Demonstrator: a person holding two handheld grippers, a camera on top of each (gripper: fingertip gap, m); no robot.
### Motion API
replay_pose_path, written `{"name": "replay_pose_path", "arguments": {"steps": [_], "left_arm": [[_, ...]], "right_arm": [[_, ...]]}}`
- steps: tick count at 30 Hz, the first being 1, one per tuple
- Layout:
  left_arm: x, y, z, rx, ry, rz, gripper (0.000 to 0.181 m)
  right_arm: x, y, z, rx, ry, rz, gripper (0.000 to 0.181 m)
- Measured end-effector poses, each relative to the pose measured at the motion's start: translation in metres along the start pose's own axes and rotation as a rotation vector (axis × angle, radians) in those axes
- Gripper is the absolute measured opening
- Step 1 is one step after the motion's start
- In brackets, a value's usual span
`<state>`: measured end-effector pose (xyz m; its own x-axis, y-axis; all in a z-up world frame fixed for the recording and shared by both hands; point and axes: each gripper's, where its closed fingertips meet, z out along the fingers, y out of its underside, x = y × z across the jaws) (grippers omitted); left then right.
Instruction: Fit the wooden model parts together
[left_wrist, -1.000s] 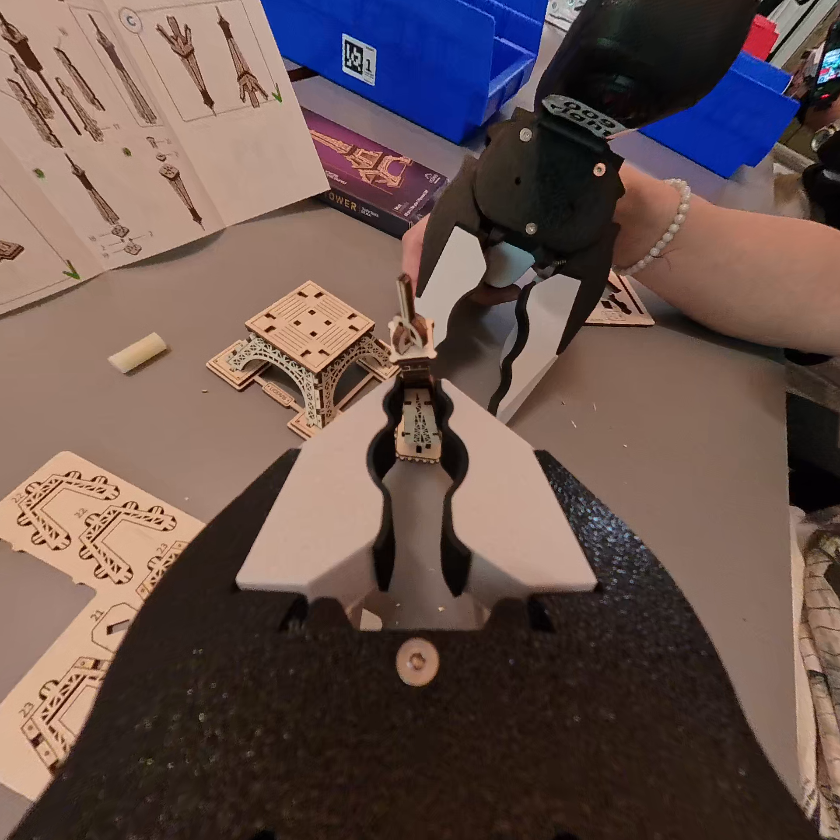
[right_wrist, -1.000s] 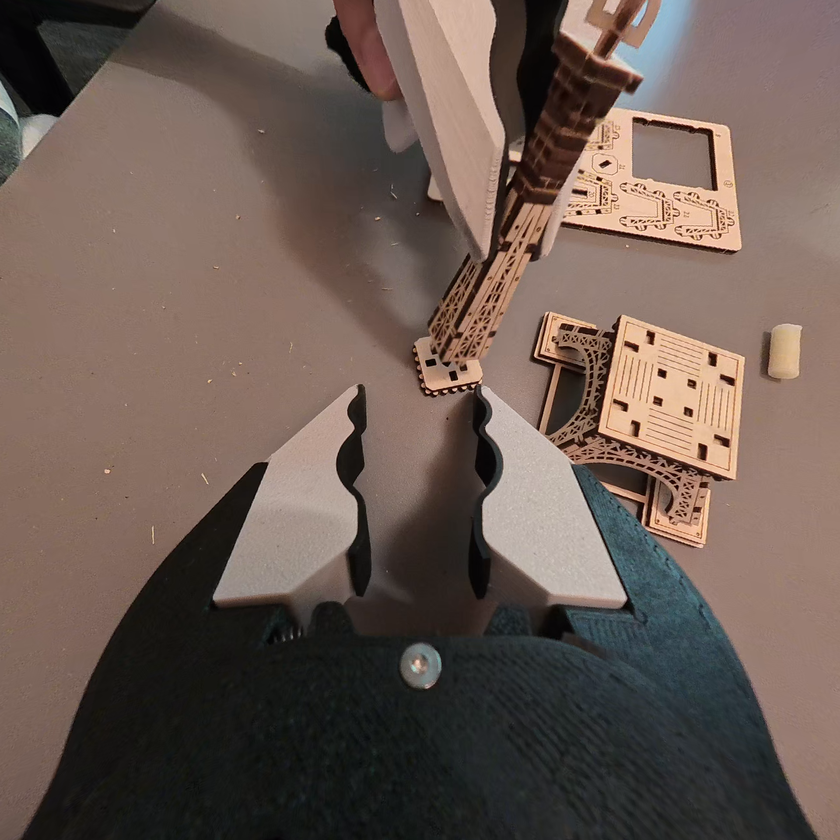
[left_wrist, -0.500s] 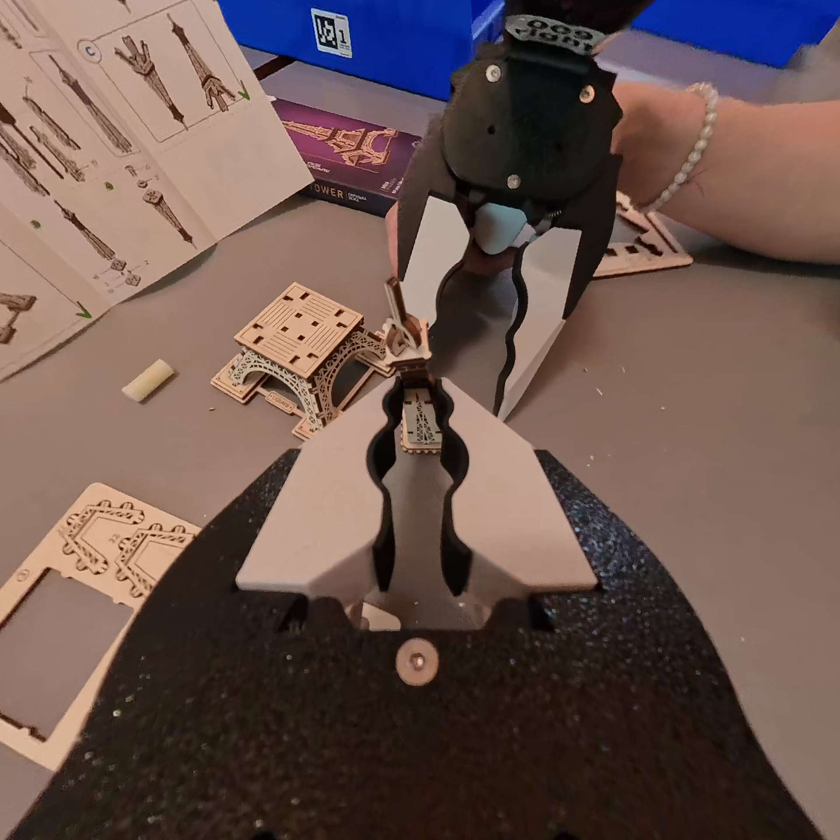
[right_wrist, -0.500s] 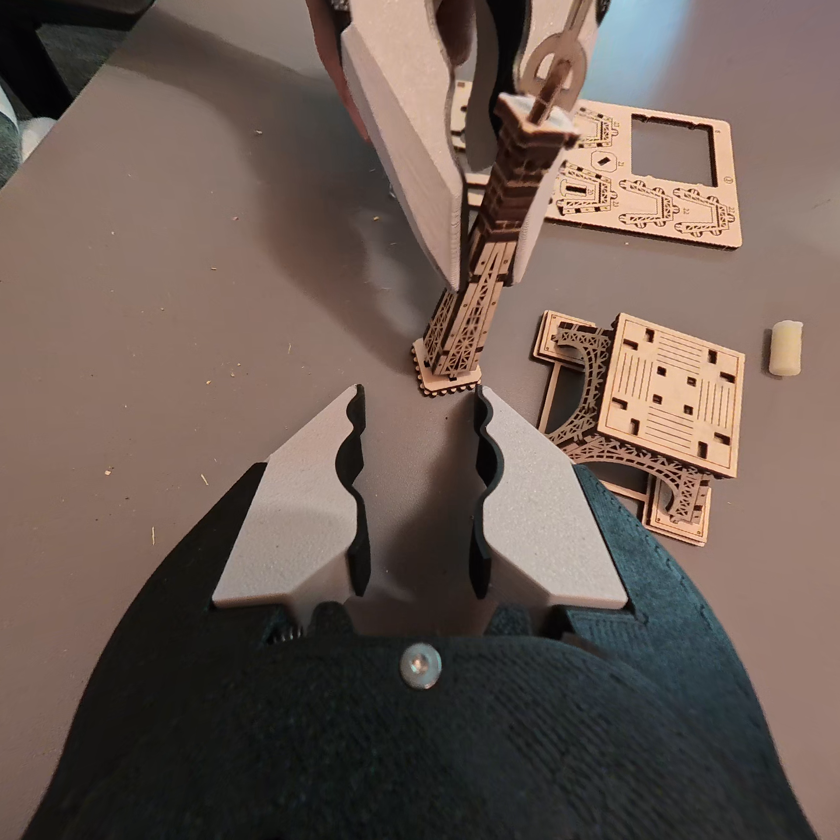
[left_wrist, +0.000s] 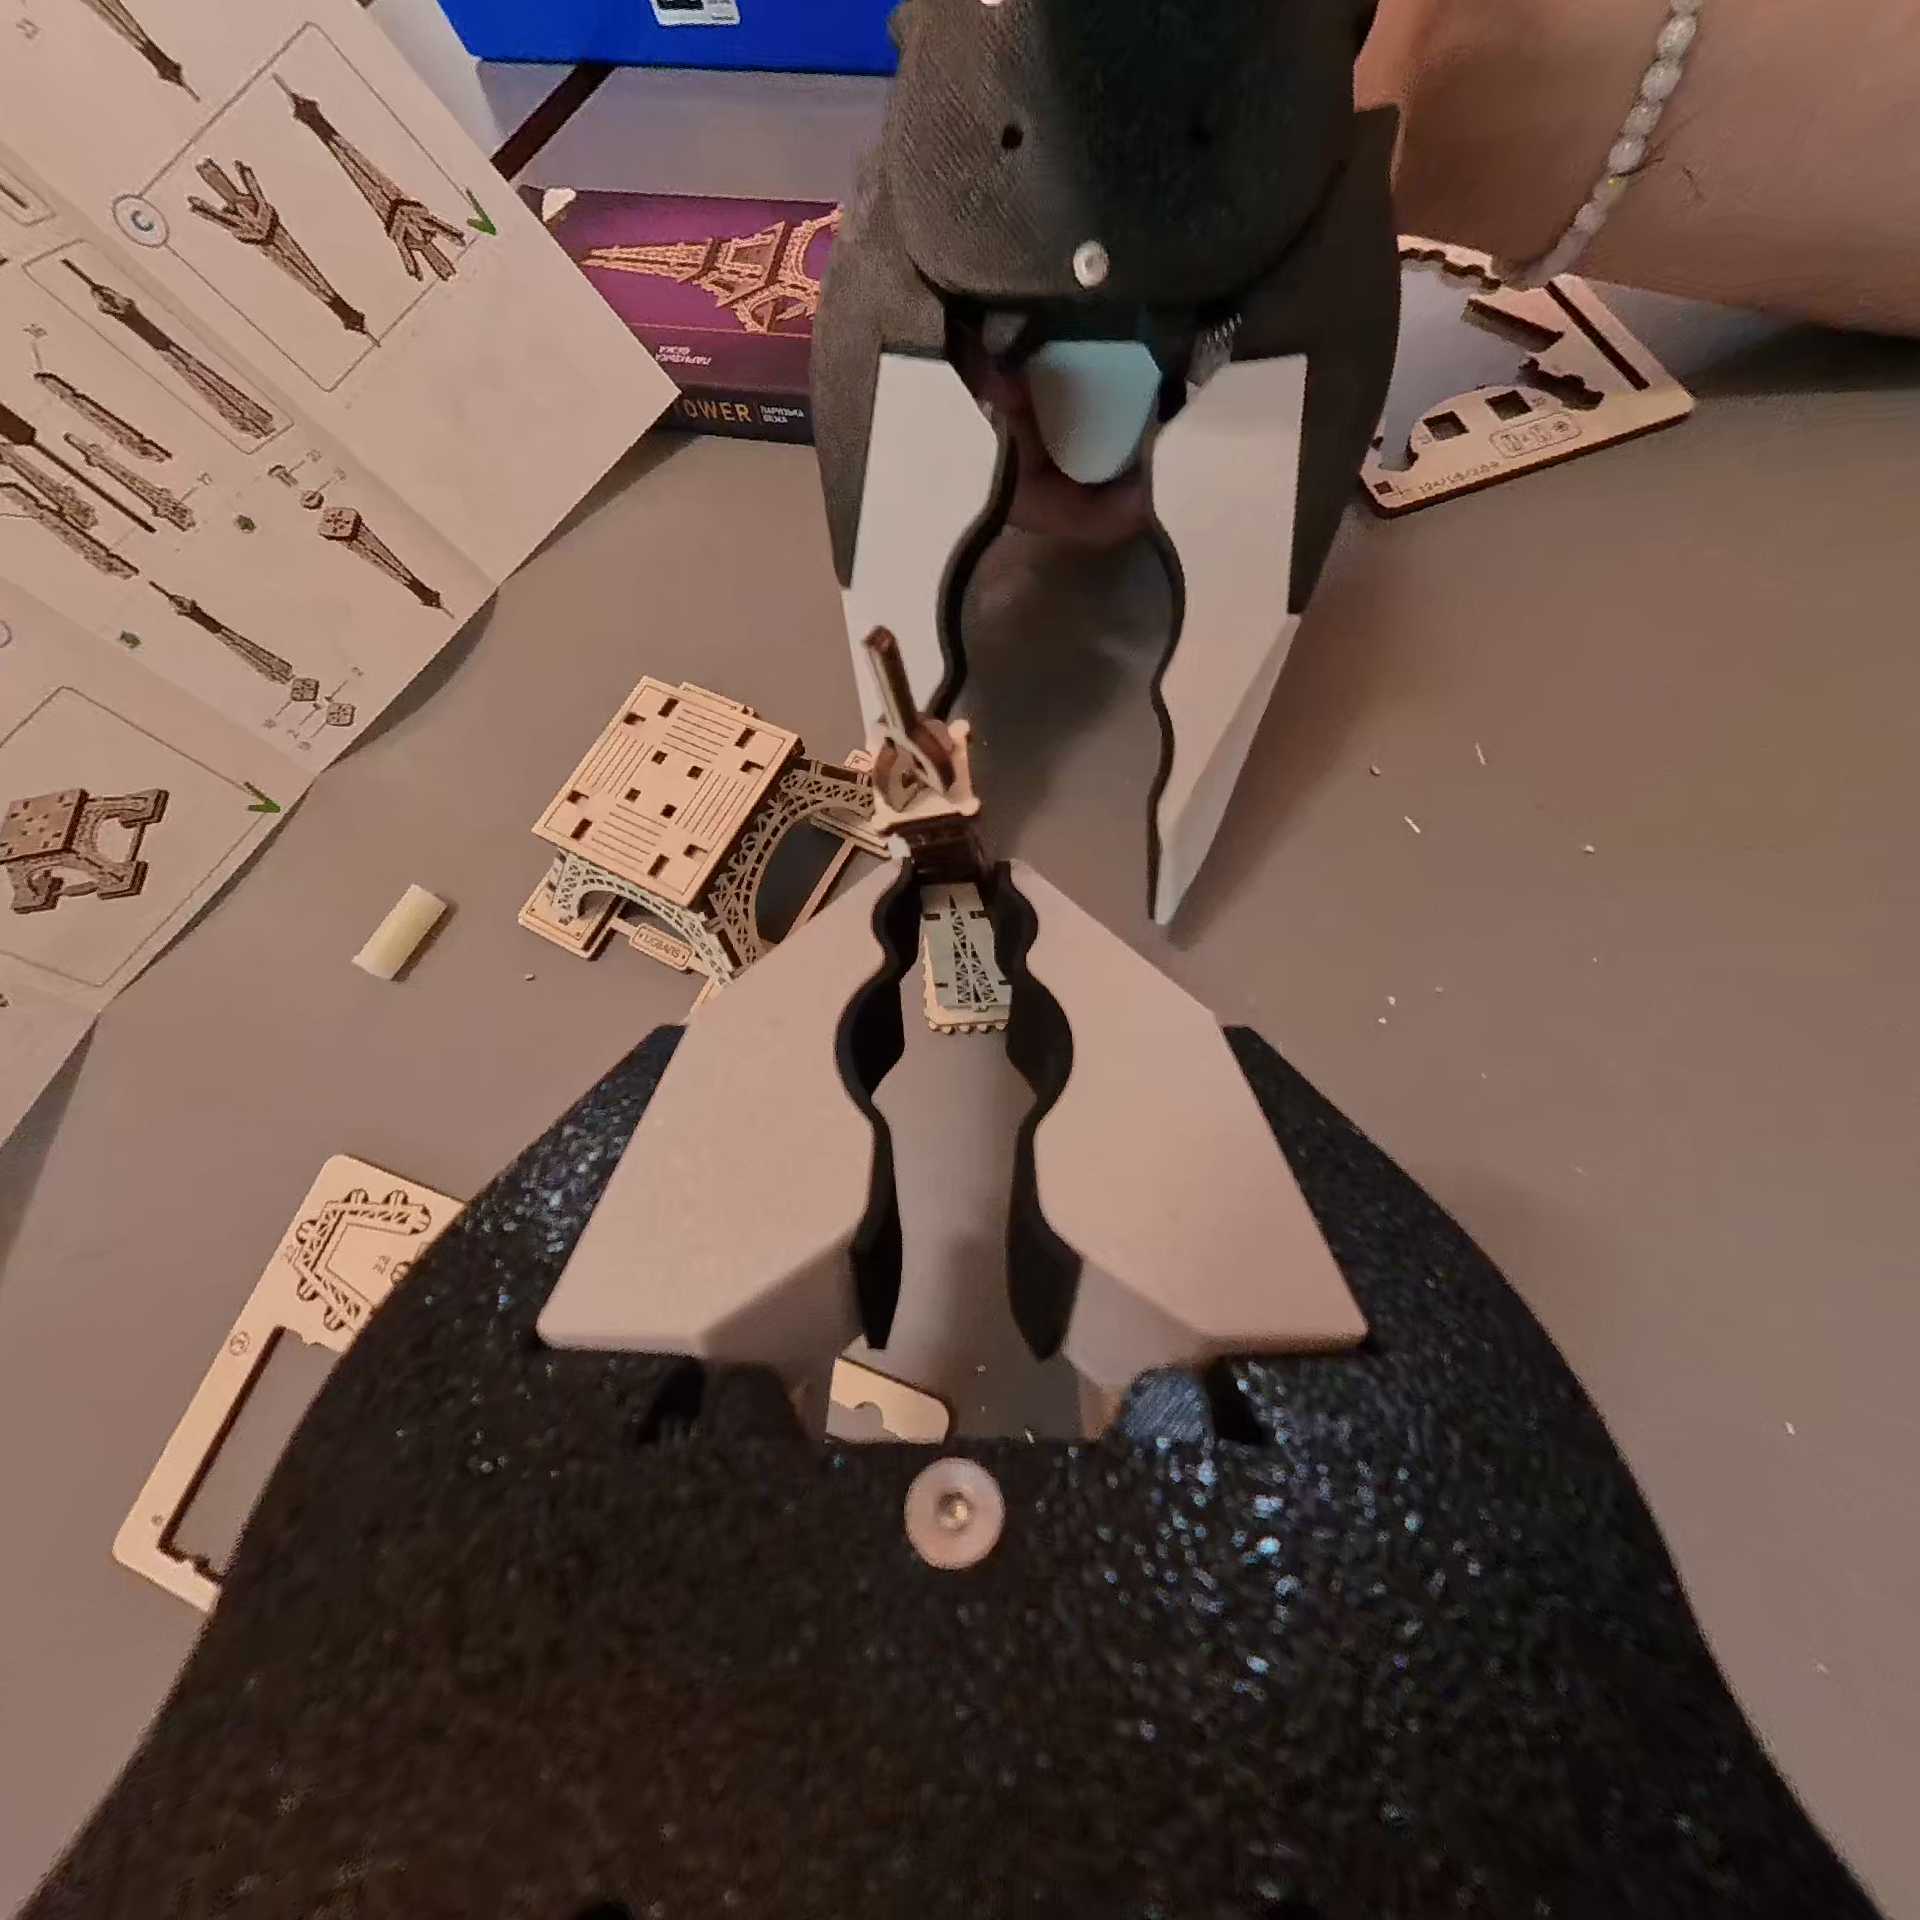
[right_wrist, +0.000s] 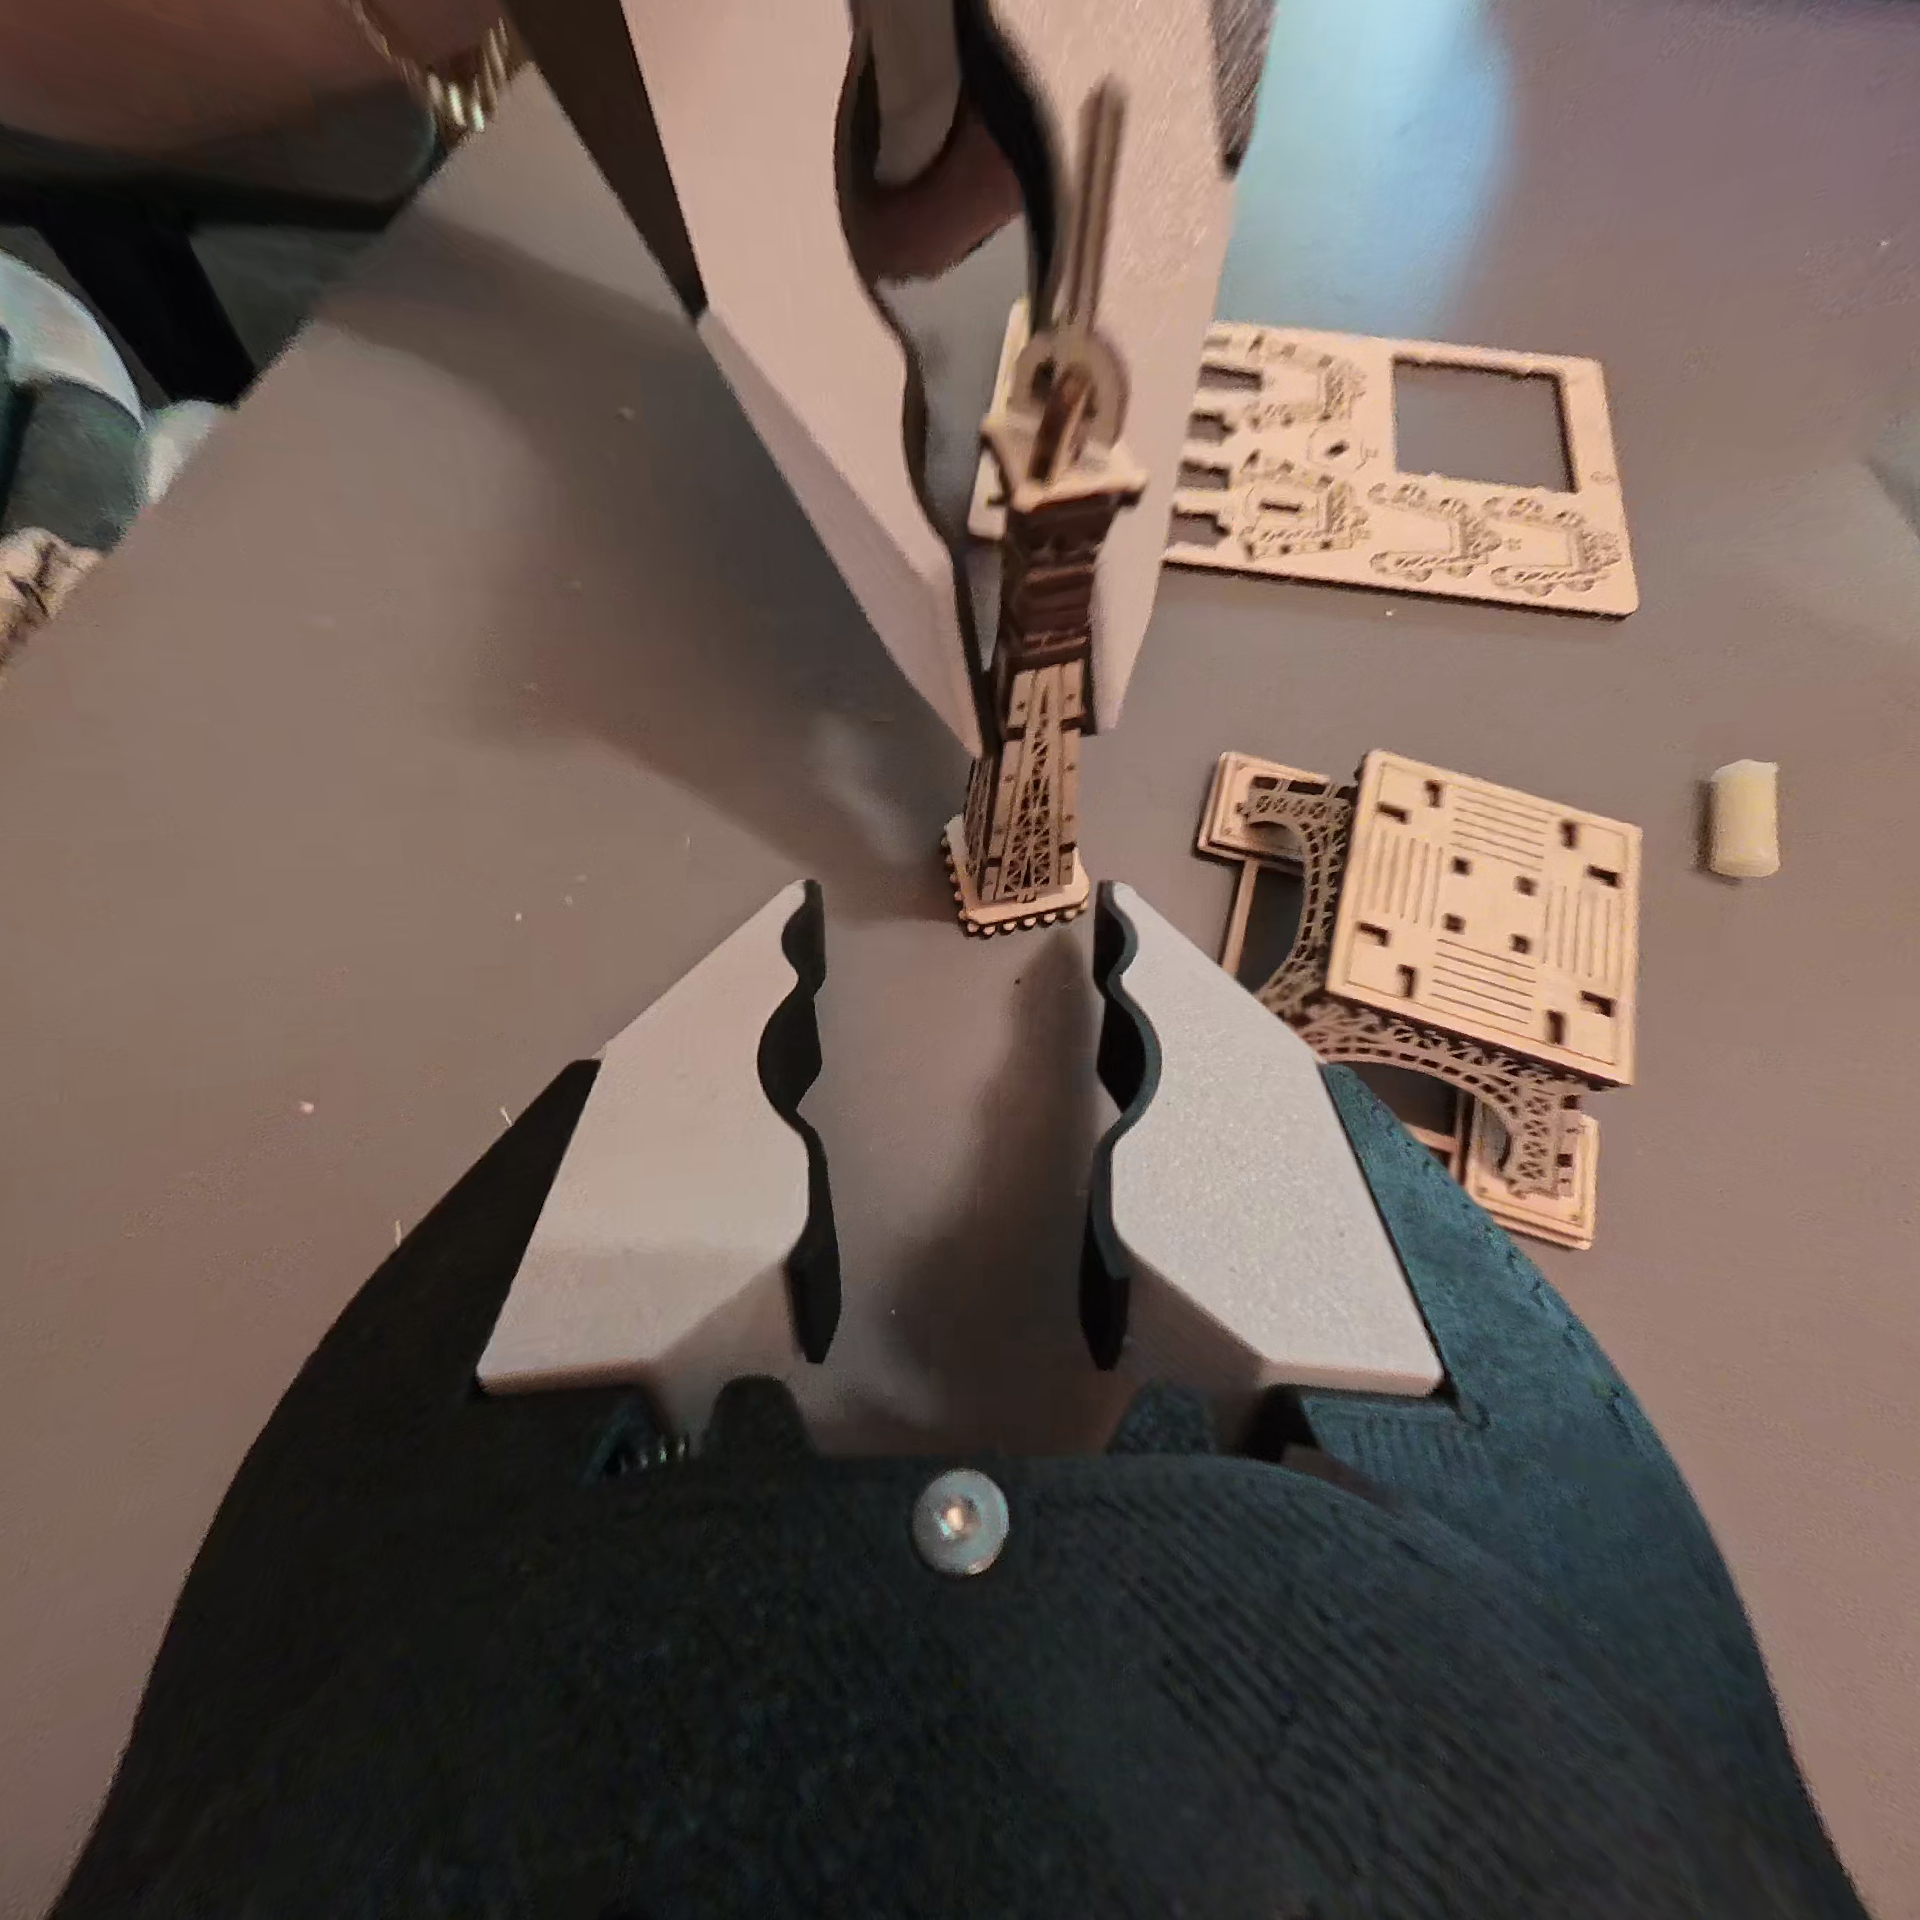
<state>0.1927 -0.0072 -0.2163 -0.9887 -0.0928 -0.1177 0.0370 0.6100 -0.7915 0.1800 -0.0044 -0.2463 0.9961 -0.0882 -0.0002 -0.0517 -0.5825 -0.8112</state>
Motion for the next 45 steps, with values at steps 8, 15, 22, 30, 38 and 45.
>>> {"name": "replay_pose_path", "arguments": {"steps": [8,15,22,30,38,45], "left_arm": [[0.000,0.000,0.000,-0.013,0.057,0.025,0.013],[0.000,-0.001,0.000,0.017,0.062,0.021,0.012],[0.000,-0.001,0.000,0.040,0.074,0.019,0.012],[0.000,-0.002,0.000,0.053,0.085,0.024,0.012],[0.001,0.018,0.003,0.006,0.089,0.028,0.022],[0.003,0.018,0.010,0.007,0.133,0.016,0.015]], "right_arm": [[0.016,-0.012,-0.003,0.080,0.103,-0.044,0.040],[0.015,-0.010,0.004,0.047,0.111,-0.084,0.025],[0.014,-0.007,0.009,0.014,0.125,-0.121,0.022],[0.012,-0.013,0.008,0.050,0.107,-0.131,0.018],[0.012,-0.013,0.008,0.047,0.097,-0.114,0.017],[0.012,-0.012,0.008,0.042,0.099,-0.093,0.017]]}}
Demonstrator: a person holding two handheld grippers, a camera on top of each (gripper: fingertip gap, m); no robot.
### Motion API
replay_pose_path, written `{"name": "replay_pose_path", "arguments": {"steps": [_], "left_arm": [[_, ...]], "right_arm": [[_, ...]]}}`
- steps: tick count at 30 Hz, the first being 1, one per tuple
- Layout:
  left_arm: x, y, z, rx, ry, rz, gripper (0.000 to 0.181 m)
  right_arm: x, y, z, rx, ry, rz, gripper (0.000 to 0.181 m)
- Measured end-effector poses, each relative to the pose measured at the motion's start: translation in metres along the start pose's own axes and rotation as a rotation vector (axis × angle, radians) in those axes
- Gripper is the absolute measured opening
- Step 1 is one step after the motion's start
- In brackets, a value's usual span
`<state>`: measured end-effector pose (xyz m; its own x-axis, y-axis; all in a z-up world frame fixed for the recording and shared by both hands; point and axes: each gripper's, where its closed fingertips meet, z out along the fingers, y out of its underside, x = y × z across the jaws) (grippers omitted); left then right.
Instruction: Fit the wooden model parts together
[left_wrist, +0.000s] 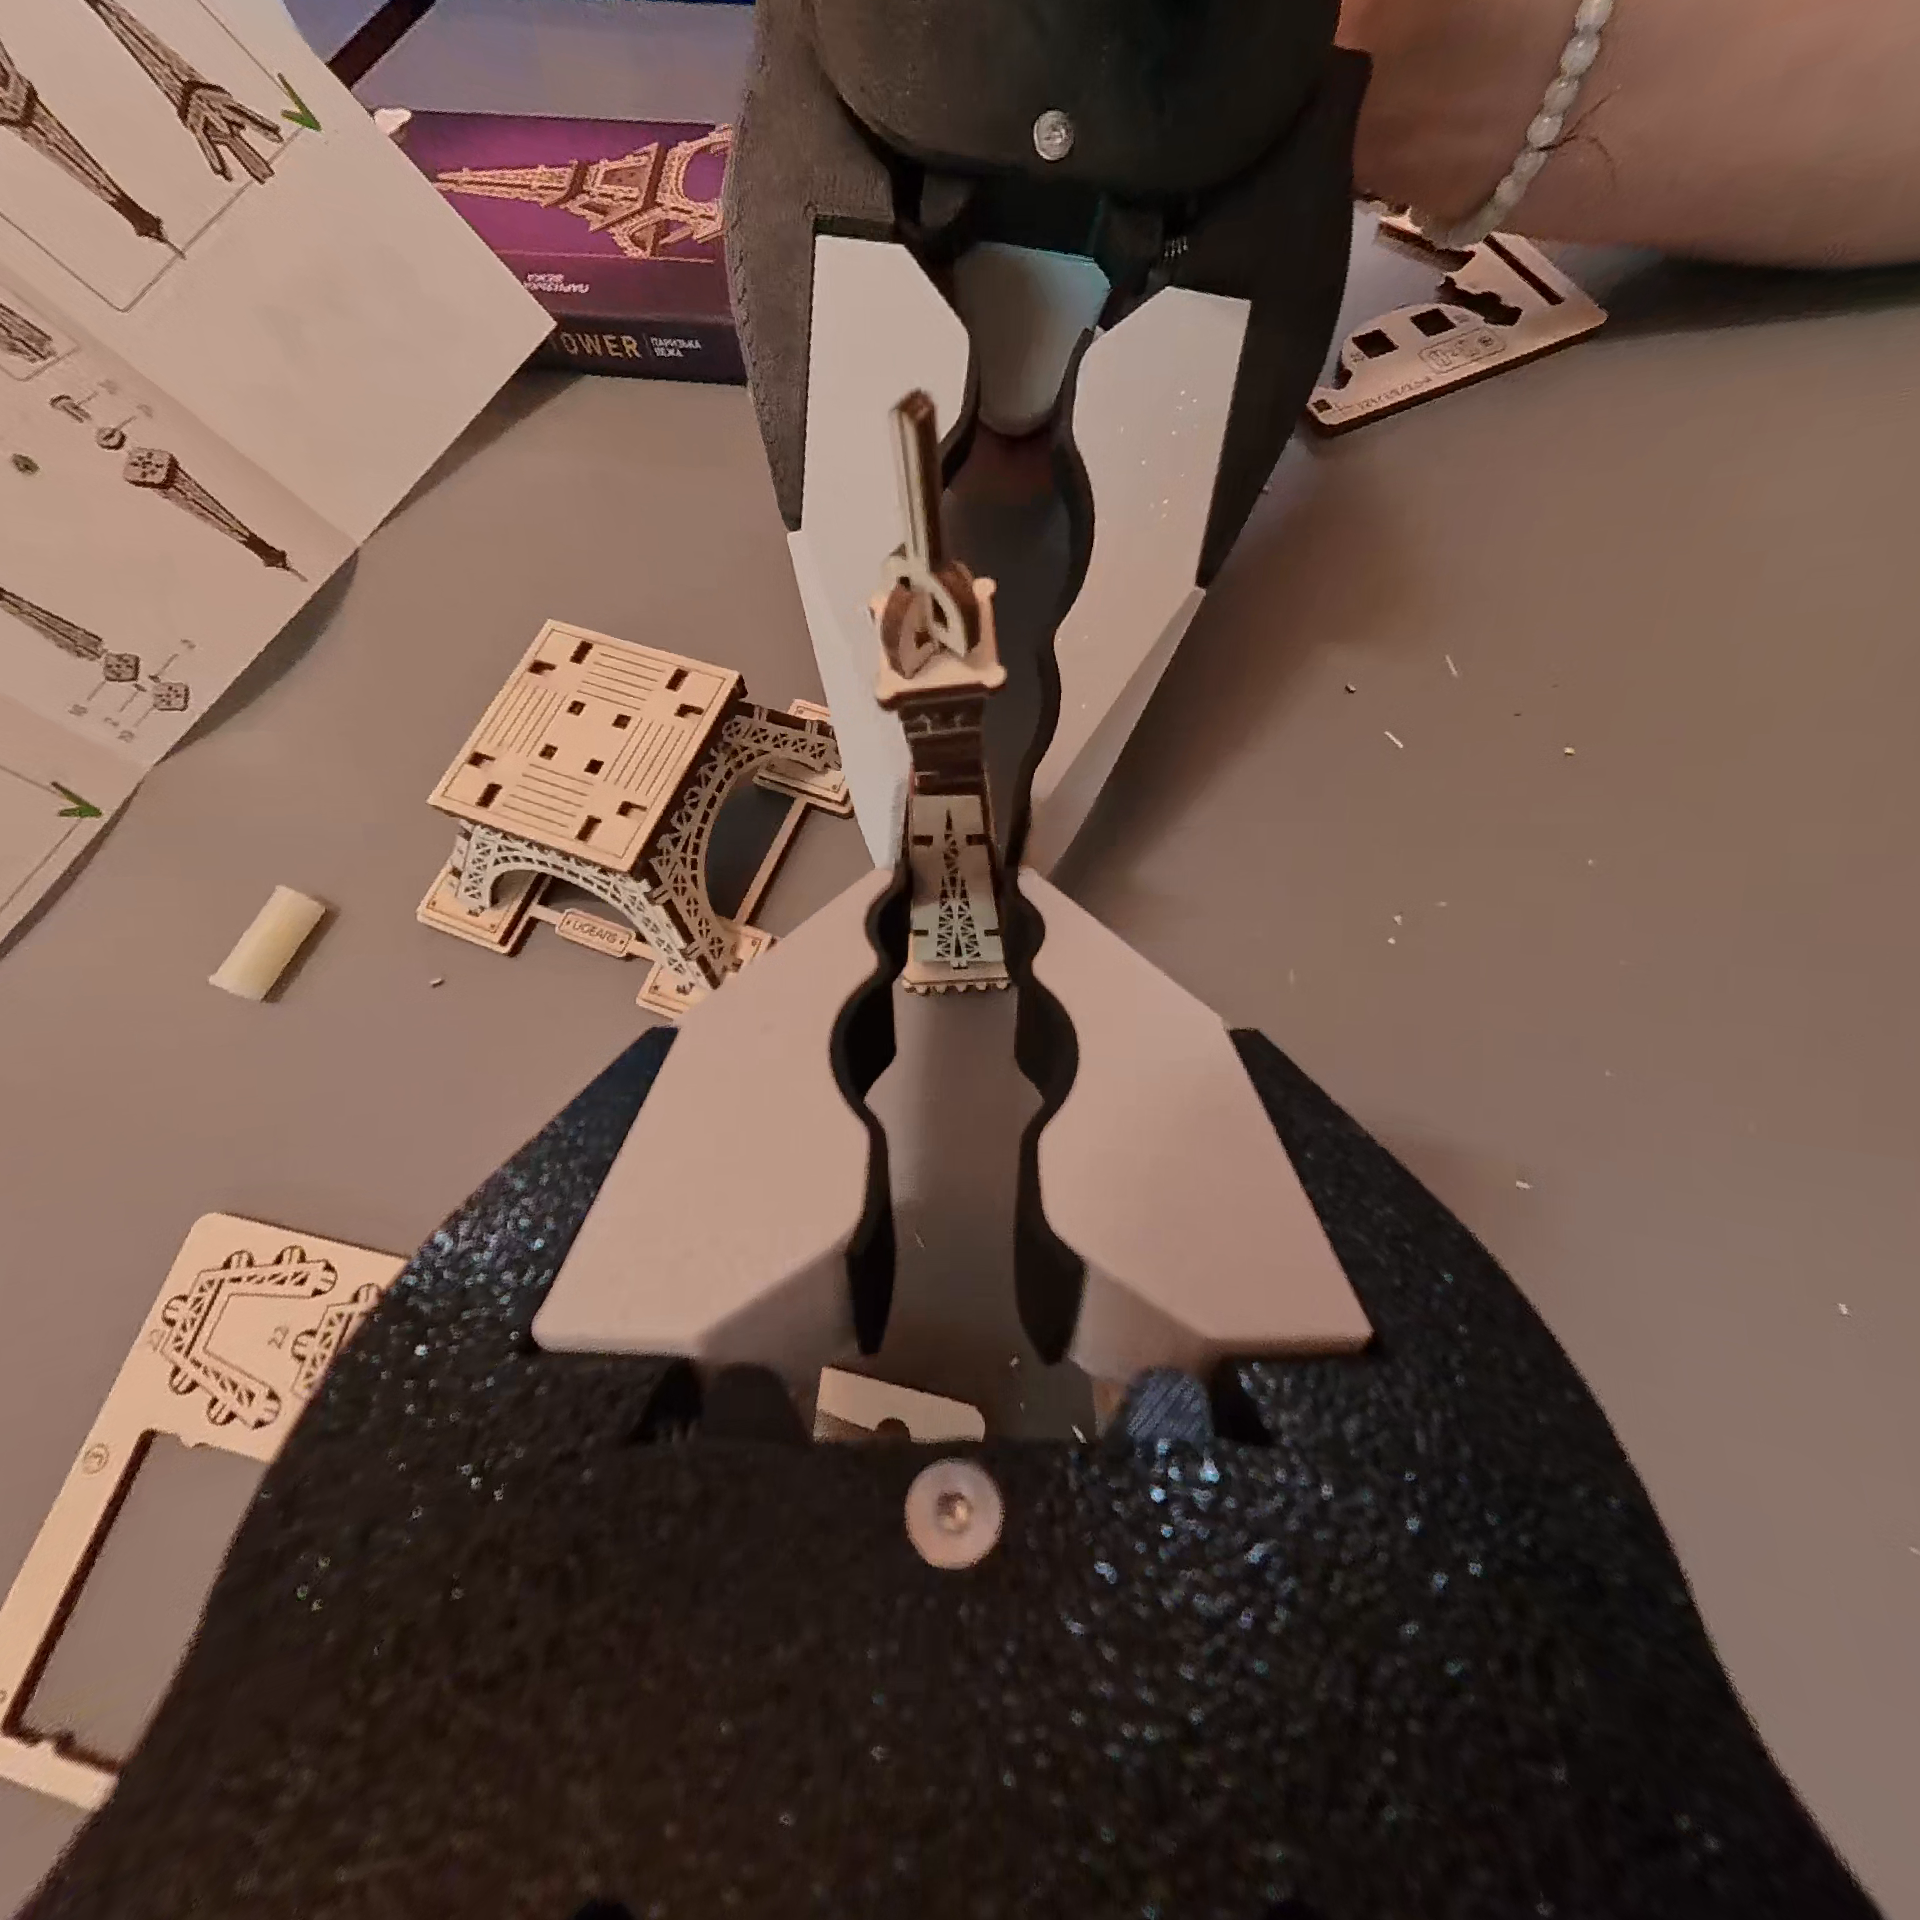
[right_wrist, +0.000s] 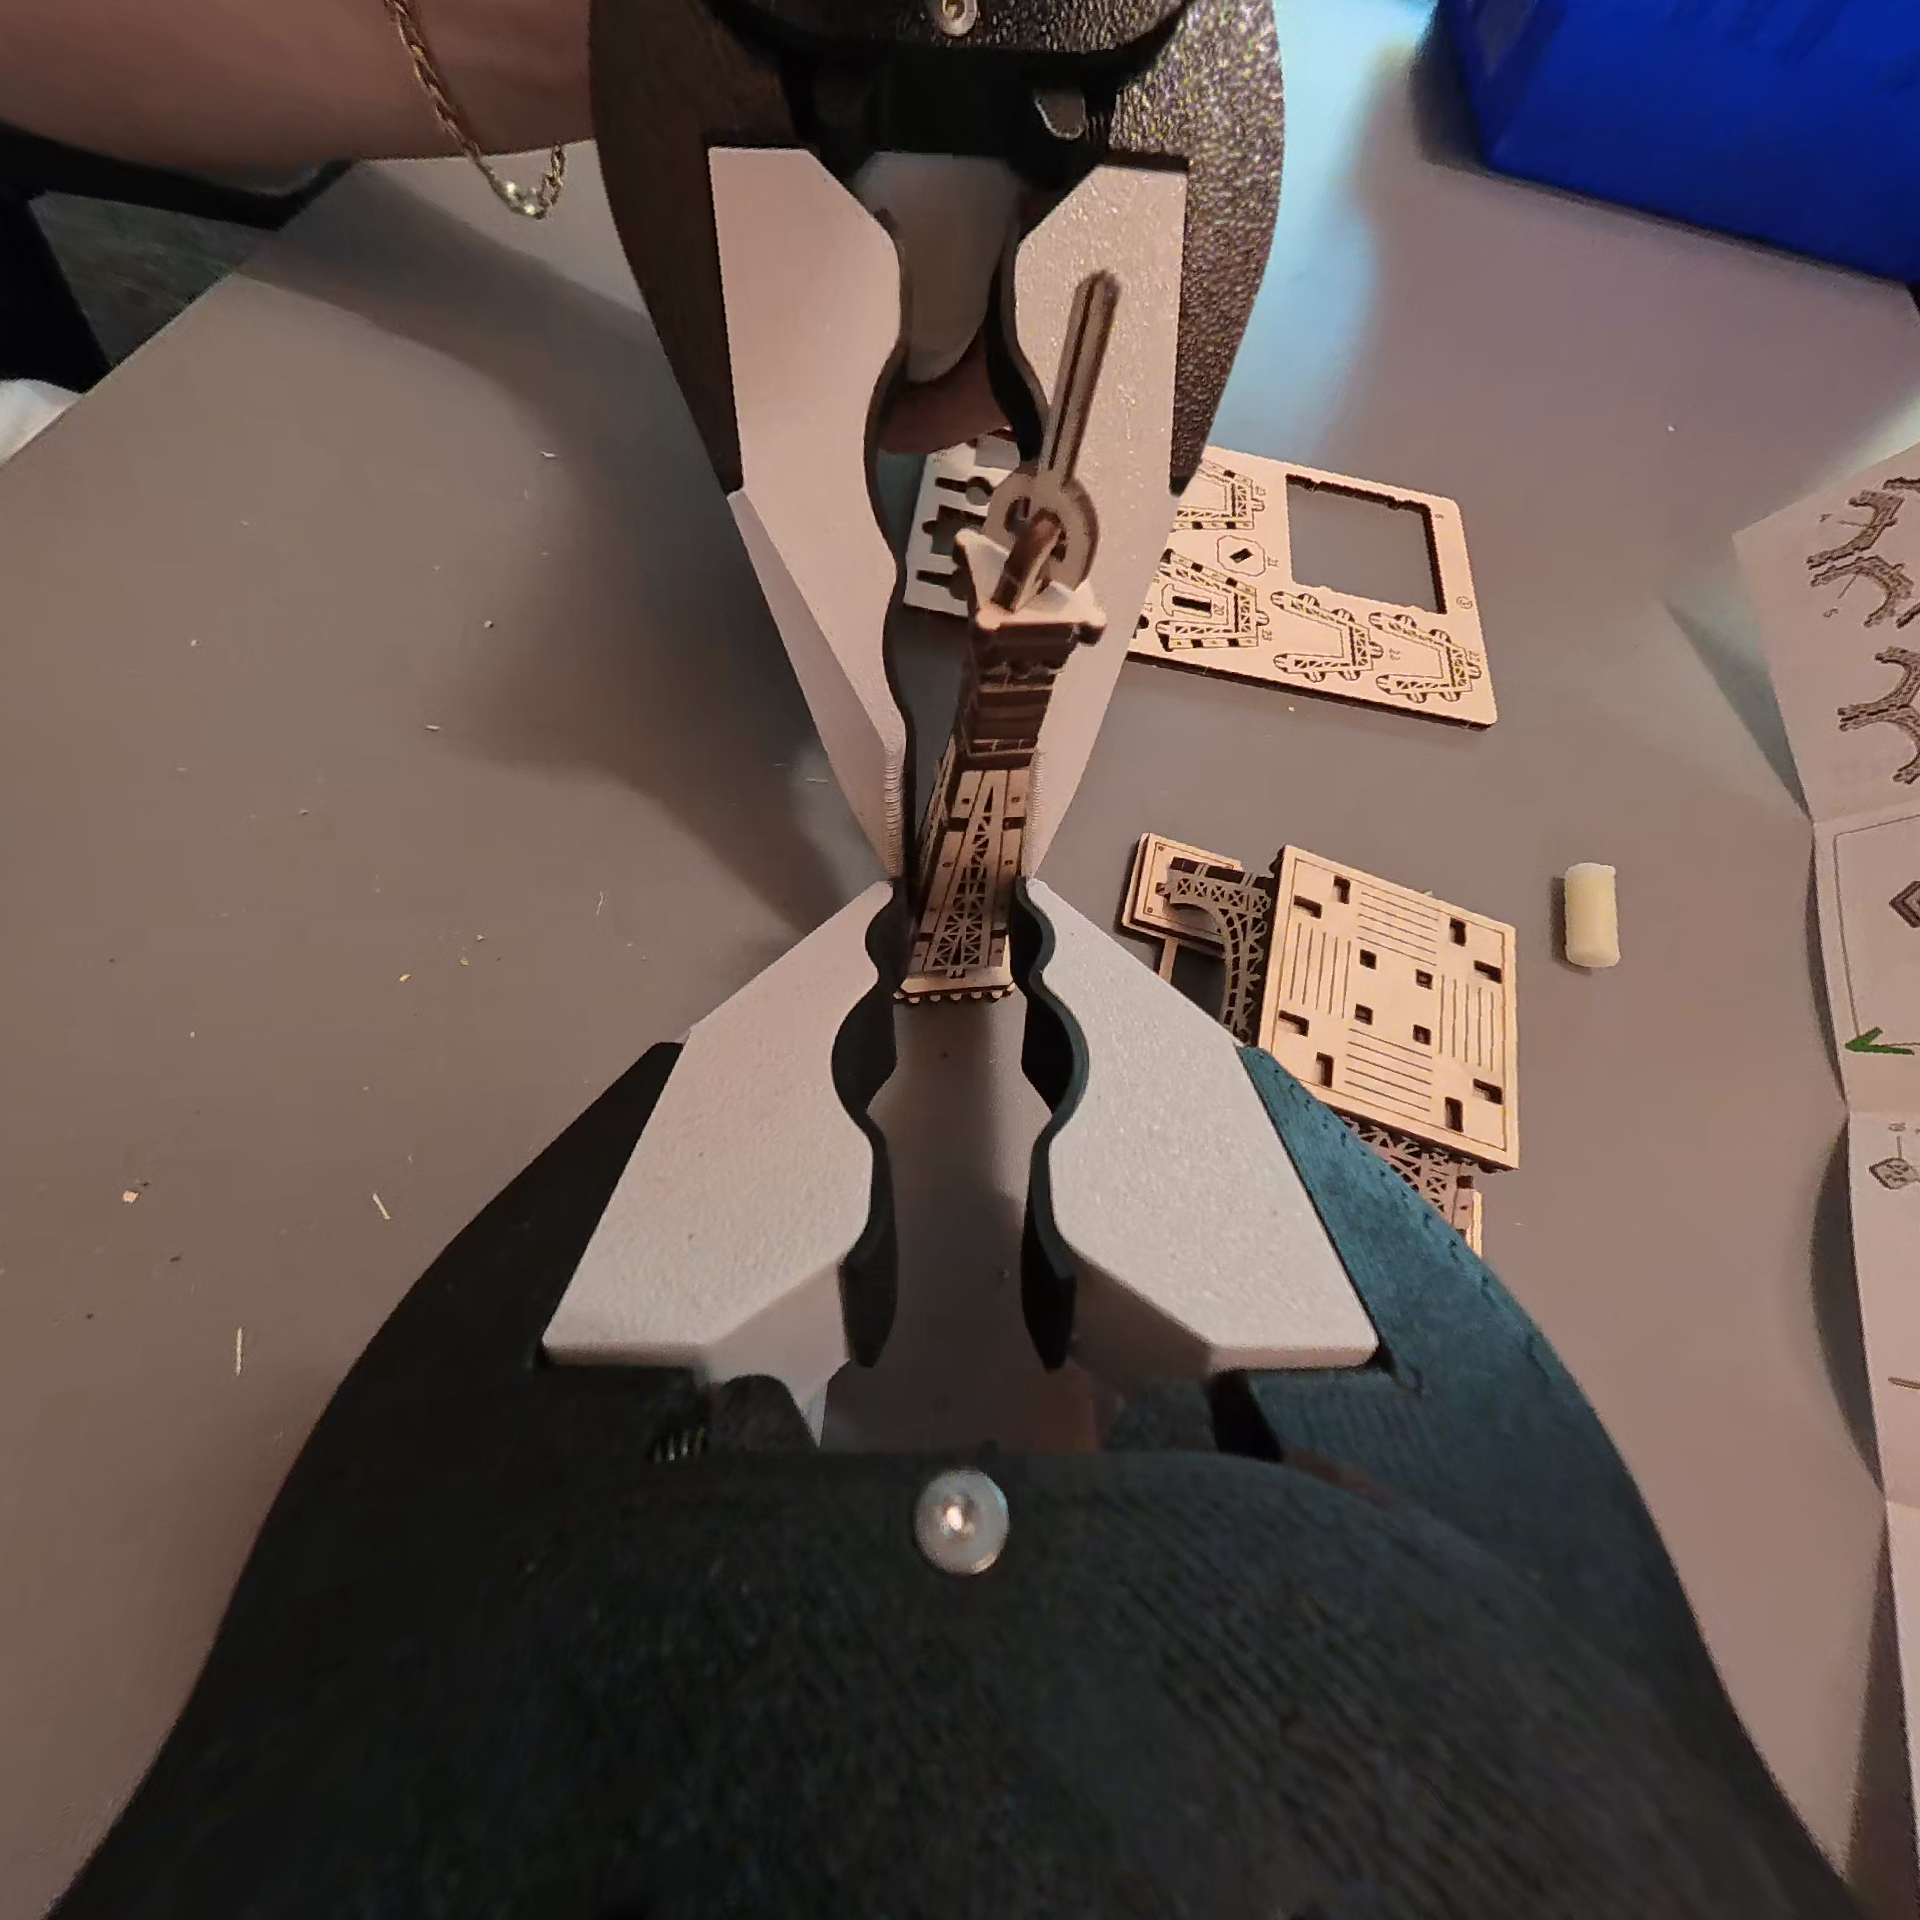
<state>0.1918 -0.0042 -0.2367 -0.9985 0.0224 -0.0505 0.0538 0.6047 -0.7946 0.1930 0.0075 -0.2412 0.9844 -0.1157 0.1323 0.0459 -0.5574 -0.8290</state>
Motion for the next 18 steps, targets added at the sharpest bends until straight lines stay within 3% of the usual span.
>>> {"name": "replay_pose_path", "arguments": {"steps": [4,8,13,18], "left_arm": [[0.000,0.000,0.000,-0.013,0.008,0.017,0.015],[-0.001,0.000,0.001,-0.028,0.025,0.016,0.015],[-0.001,0.001,0.001,-0.052,0.023,0.033,0.015],[-0.001,0.002,0.001,-0.083,0.019,0.027,0.015]], "right_arm": [[0.000,0.001,0.000,-0.005,0.004,0.002,0.017],[0.000,0.005,-0.005,-0.016,0.008,-0.030,0.030],[0.004,-0.016,-0.014,0.095,0.024,0.004,0.025],[0.001,-0.016,-0.010,0.092,0.006,-0.004,0.019]]}}
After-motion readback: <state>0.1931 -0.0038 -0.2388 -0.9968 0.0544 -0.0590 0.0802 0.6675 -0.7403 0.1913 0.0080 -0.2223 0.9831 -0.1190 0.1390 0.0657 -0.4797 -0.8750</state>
